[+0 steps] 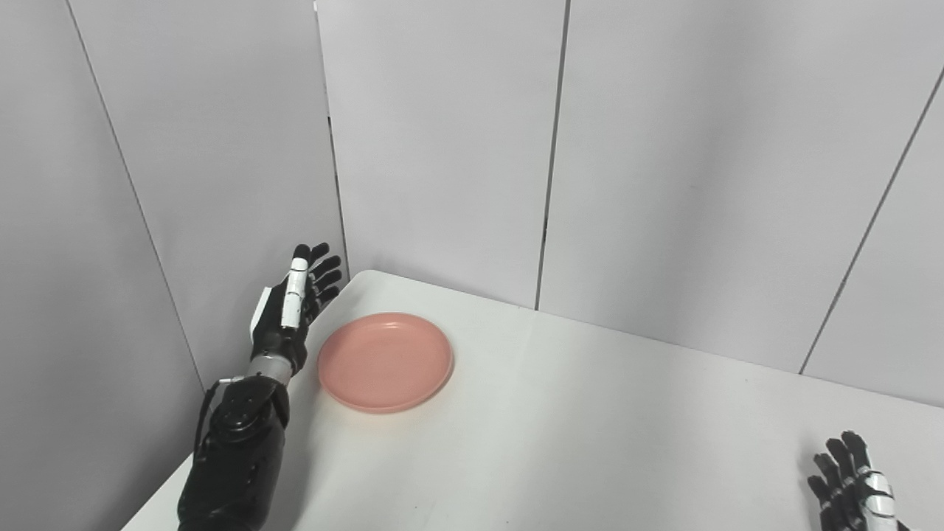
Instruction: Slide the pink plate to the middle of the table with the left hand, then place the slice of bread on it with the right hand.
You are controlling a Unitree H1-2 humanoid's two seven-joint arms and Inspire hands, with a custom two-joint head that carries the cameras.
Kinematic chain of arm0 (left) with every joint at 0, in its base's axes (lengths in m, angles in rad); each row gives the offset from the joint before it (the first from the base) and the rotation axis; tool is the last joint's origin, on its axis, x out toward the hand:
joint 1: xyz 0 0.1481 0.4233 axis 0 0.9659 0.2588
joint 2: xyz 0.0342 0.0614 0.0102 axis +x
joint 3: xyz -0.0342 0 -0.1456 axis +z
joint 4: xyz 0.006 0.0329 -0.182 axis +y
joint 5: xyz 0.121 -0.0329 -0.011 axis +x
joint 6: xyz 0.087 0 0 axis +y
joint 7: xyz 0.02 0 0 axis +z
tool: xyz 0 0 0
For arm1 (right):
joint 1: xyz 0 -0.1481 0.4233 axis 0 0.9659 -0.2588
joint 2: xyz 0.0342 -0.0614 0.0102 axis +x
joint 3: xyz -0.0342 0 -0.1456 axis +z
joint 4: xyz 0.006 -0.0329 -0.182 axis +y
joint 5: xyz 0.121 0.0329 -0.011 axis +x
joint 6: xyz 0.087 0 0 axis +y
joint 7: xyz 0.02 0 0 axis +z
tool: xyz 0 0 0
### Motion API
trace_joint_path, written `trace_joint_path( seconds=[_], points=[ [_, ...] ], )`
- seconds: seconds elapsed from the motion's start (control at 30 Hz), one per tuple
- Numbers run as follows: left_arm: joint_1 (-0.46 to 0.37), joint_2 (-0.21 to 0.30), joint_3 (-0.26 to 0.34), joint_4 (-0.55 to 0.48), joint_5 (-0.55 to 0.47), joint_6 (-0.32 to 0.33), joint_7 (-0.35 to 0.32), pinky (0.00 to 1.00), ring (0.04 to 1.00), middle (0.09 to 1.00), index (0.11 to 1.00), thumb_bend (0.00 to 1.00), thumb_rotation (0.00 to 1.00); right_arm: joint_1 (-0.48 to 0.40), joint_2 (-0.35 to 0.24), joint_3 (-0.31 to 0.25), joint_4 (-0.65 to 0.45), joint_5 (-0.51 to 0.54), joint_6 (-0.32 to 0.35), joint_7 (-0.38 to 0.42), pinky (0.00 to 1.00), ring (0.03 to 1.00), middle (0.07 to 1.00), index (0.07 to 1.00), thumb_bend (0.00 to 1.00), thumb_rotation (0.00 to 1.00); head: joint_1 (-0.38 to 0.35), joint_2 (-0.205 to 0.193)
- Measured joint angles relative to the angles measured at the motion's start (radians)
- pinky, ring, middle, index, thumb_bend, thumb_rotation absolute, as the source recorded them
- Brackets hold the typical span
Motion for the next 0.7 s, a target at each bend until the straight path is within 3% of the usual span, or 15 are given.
trace_joint_path(
  seconds=[0.37, 0.47, 0.7],
  points=[
    [-0.043, 0.063, -0.017, 0.183, 0.005, -0.077, -0.022, 0.83, 0.806, 0.784, 0.816, 0.74, 0.99, 0.001, 0.004, -0.001, -0.020, 0.002, 0.000, 0.000, 1.00, 0.984, 0.984, 0.986, 0.61, 0.99, 0.005, 0.005],
    [-0.054, 0.066, -0.019, 0.211, -0.003, -0.083, -0.042, 0.78, 0.784, 0.773, 0.808, 0.74, 0.99, 0.001, 0.004, -0.002, -0.021, 0.002, 0.000, 0.000, 1.00, 0.983, 0.984, 0.990, 0.60, 1.00, 0.009, 0.003],
    [-0.055, 0.062, -0.041, 0.252, -0.001, -0.116, -0.059, 0.77, 0.791, 0.775, 0.804, 0.74, 0.99, 0.001, 0.005, -0.007, -0.022, 0.003, 0.000, 0.000, 1.00, 0.981, 0.975, 0.980, 0.60, 1.00, 0.011, 0.009]
  ],
)
